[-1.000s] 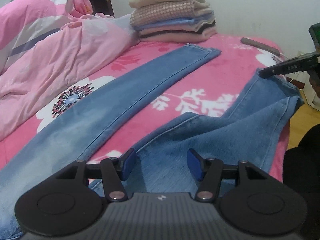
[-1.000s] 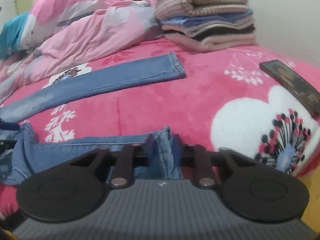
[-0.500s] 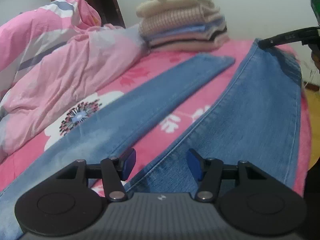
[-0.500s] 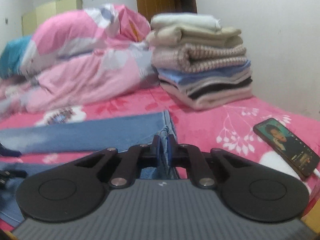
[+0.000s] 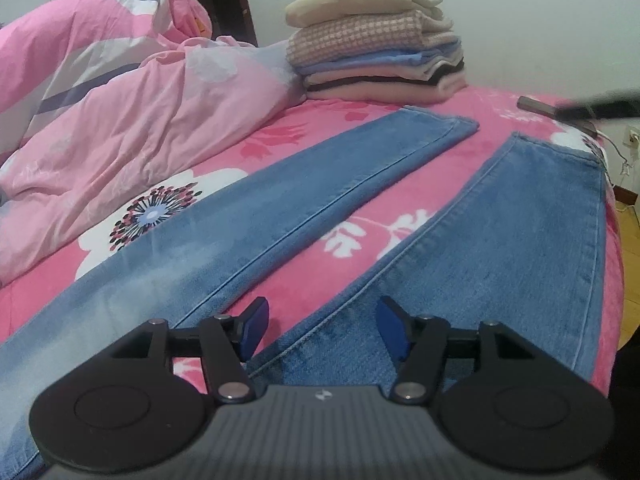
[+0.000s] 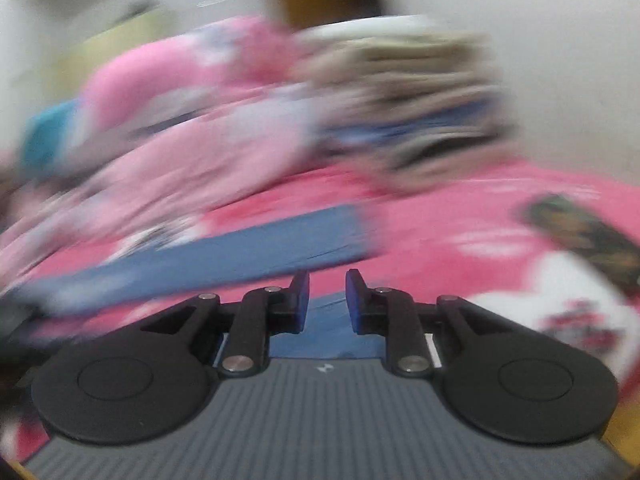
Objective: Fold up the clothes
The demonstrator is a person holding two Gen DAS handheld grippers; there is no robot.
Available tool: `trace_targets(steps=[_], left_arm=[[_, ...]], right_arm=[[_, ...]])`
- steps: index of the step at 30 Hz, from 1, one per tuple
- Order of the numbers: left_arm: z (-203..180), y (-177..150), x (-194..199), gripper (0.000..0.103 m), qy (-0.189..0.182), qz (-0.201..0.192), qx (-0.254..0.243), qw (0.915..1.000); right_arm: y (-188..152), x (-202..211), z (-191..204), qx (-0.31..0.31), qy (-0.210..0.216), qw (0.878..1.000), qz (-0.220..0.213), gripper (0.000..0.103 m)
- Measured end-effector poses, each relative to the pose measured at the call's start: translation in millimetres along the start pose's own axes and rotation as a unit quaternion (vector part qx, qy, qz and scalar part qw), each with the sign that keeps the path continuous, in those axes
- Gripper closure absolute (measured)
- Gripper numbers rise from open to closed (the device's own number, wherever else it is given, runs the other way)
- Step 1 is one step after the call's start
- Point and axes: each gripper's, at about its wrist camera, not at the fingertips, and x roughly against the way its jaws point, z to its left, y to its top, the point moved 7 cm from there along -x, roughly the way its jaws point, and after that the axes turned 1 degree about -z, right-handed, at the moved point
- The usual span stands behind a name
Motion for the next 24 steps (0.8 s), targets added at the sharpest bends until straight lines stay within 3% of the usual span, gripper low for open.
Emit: trace_targets(steps=[2,4,5,7,8,9,10,11,15,19,21,24], left_arm=[[2,0,0,0.037,0.002,0.003,0.009,1.0],[4,0,0,0.036,0.002,0.005,0.017,0.9998],[5,0,0,0.035,0.001,0.006,0.022,0.9997],[9,-2,0,0.033,-0.003,0.006,0.035,0.9994],[10,-2,0,0.032,-0.004,0.007,0.041,0.9991],[12,-3,0,0.032,-0.006,0.007,0.047,0.9988],[14,-4,1,0.032,-0.008,0.009,0.056,0.9984],[16,-5,2,0.032,-0.01,0.011,0.065,0.9978],[23,-6,28,0.029,-0.014,-0.001,0.098,0.9951],[40,-10,71,0.023,-0.005,-0.023,0.128,0.9915],[64,-19,104,0.021,0.018,-0.032,0.157,0.9869],[110,-44,161,0.02,0.064,-0.04,0.21,0.9747]], right_arm=[[-24,-9,27,0.053,0.039,0.997,0.04,0.085],[-49,-19,28,0.091,0.026,0.993,0.074,0.086],[-55,-15,15,0.083,0.014,0.994,0.066,0.086],[-53,4,-24,0.004,-0.012,1.0,0.027,0.089],[-51,16,-48,-0.046,-0.04,0.998,0.012,0.092],[-50,29,-65,-0.085,-0.052,0.995,0.0,0.103],[-49,41,-76,-0.115,-0.066,0.991,-0.007,0.101],[-50,54,-82,-0.125,-0.102,0.987,-0.008,0.092],[-49,96,-66,-0.128,-0.179,0.976,-0.005,0.092],[-31,120,-2,-0.128,-0.13,0.982,-0.042,0.085],[-21,123,37,-0.114,-0.093,0.988,-0.055,0.076],[-16,114,102,-0.075,-0.03,0.996,-0.046,0.073]])
